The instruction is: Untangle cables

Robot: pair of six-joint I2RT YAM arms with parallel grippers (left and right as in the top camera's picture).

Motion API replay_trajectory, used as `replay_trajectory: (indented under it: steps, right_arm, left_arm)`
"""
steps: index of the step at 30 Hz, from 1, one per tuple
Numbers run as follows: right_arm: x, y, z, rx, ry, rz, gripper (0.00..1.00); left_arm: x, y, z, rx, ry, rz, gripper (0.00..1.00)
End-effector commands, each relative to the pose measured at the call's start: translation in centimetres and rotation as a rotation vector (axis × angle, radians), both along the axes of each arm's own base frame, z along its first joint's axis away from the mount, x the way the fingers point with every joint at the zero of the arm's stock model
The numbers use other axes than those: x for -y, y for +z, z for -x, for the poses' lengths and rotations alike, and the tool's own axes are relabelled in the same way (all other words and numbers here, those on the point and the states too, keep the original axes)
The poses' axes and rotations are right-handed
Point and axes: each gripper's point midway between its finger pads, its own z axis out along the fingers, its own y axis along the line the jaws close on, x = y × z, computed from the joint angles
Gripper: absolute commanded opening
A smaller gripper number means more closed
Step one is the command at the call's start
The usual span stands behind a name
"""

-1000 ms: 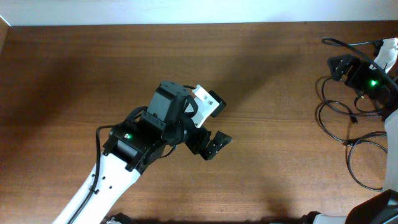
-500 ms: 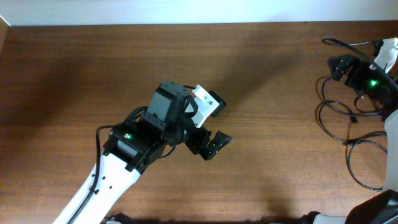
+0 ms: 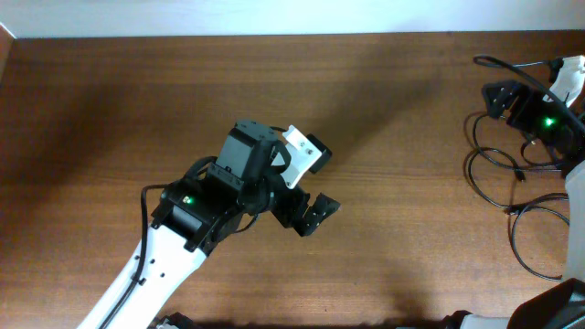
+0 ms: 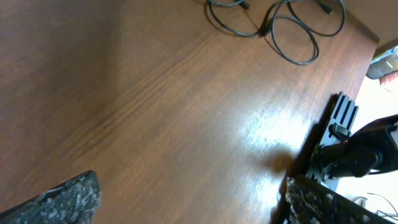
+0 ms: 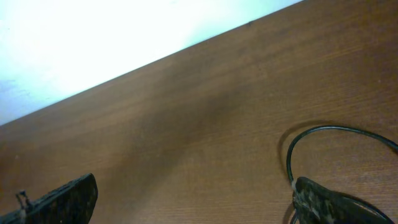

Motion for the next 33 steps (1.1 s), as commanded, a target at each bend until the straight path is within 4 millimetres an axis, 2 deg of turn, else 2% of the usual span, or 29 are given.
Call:
replay_trajectory:
  steps: [1, 4, 10, 15, 28, 33]
  right_arm:
    - [0.0, 0.2, -0.2, 0.004, 0.002, 0.014, 0.99]
    - [0.0, 0.2, -0.2, 0.003, 0.003, 0.014, 0.99]
    - [0.0, 0.2, -0.2, 0.003, 0.002, 0.014, 0.99]
    - [0.0, 0.2, -0.2, 0.003, 0.003, 0.014, 0.99]
    - [0.0, 0.2, -0.2, 0.003, 0.002, 0.014, 0.99]
    - [0.0, 0.2, -0.2, 0.003, 0.002, 0.014, 0.99]
  left_arm:
    - [-0.2, 0.0, 0.0, -0.002, 0.011, -0.012, 0.99]
    - [-0.5, -0.9, 0.1, -0.015, 0.022, -0.033, 0.99]
    - [-2.9, -4.9, 0.3, -0.022, 0.097, -0.145, 0.99]
    - [-4.4, -6.6, 1.9, -0.003, 0.113, -0.153, 0.99]
    - [-6.9, -9.2, 5.0, 0.215, 0.148, -0.015, 0.99]
    - [-7.5, -9.8, 5.6, 0.278, 0.162, 0.024, 0.99]
